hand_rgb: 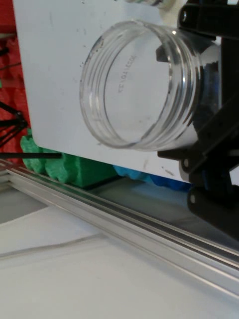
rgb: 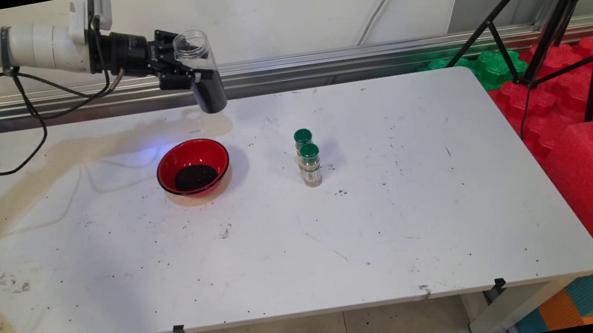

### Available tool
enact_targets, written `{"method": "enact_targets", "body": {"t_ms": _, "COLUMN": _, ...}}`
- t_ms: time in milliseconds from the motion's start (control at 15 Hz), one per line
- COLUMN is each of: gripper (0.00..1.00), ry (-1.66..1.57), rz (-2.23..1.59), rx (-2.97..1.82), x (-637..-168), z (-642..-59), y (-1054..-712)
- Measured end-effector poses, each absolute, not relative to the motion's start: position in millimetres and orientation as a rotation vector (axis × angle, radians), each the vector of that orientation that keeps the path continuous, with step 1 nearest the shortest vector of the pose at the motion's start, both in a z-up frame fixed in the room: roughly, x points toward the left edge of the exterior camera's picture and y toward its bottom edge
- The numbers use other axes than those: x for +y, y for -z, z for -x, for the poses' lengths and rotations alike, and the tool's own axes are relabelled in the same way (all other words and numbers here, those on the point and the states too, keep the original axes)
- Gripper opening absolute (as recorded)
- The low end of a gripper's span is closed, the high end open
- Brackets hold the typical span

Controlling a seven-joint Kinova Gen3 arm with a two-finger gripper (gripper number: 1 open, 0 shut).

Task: Pour the black seasoning powder in the red bowl

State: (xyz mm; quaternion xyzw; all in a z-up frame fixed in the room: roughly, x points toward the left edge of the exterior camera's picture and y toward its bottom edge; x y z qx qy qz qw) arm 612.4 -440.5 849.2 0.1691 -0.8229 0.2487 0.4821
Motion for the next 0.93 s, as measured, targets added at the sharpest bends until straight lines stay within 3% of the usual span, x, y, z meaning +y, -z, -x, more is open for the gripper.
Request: {"method": "enact_targets", "body": {"t_ms": 933, "gripper": 0.0, "ry": -0.797, "rz": -0.193, "rx": -2.113, "x": -422, "z": -624, "y": -829}}
